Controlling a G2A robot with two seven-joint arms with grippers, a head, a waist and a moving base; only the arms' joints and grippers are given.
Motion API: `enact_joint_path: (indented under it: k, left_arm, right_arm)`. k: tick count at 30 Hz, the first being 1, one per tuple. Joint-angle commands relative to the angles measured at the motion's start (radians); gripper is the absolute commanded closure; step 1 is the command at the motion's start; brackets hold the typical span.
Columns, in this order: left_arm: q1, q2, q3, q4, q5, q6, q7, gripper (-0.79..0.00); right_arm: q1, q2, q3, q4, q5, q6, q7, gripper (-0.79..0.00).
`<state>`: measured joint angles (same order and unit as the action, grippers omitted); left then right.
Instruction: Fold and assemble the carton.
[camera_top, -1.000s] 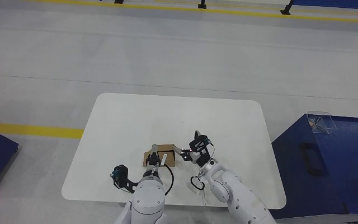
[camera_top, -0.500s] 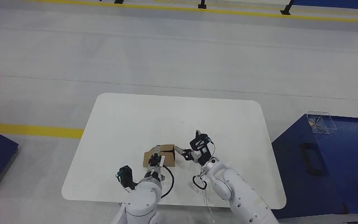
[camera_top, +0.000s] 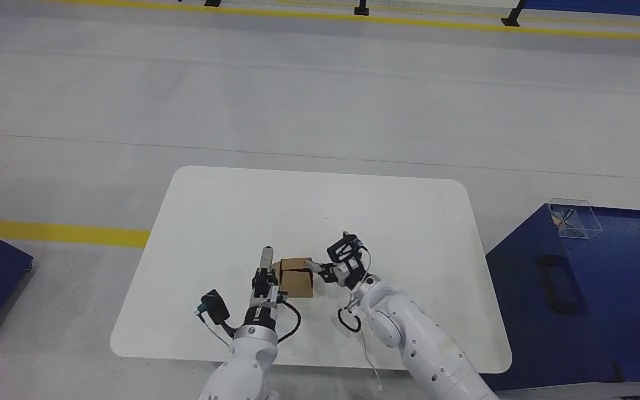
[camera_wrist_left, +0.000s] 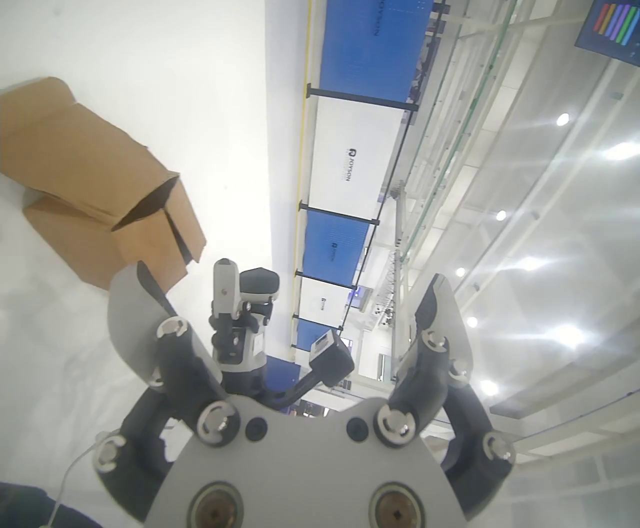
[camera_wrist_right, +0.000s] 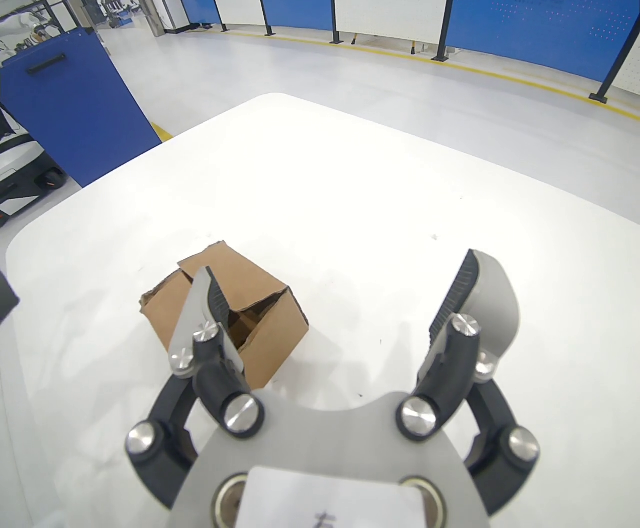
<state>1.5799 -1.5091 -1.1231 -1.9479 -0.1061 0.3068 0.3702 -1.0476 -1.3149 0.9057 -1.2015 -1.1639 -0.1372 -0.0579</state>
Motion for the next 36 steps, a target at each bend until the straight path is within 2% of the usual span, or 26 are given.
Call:
enact_joint_path:
  k: [1, 9, 13, 19, 26, 31, 36]
  left_arm:
    - [-0.005, 0.005, 0.005, 0.022, 0.142, -0.084, 0.024, -0.785]
    - [-0.02, 0.003, -0.014, 0.183, 0.134, -0.293, 0.005, -0.785]
    - [-0.031, 0.003, -0.022, 0.255, 0.123, -0.368, -0.025, -0.785]
    - [-0.015, 0.007, -0.03, 0.286, 0.125, -0.456, -0.086, -0.785]
    - [0.002, 0.012, -0.049, 0.322, 0.141, -0.456, -0.127, -0.785]
    - [-0.012, 0.007, -0.035, 0.379, 0.144, -0.47, -0.107, -0.785]
    - [-0.031, -0.001, -0.027, 0.422, 0.073, -0.486, -0.093, -0.785]
  right_arm:
    - [0.012, -0.007, -0.011, 0.02, -0.002, 0.004, 0.002, -0.785]
    - [0.047, -0.035, -0.054, 0.094, -0.013, 0.029, -0.016, -0.785]
    - [0.056, -0.045, -0.063, 0.119, -0.021, 0.037, -0.026, -0.785]
    - [0.058, -0.051, -0.062, 0.128, -0.009, 0.037, -0.023, -0.785]
    - [0.058, -0.051, -0.062, 0.128, -0.009, 0.037, -0.023, -0.785]
    - [0.058, -0.051, -0.062, 0.128, -0.009, 0.037, -0.023, -0.785]
    - [0.058, -0.051, -0.062, 0.128, -0.009, 0.037, -0.023, -0.785]
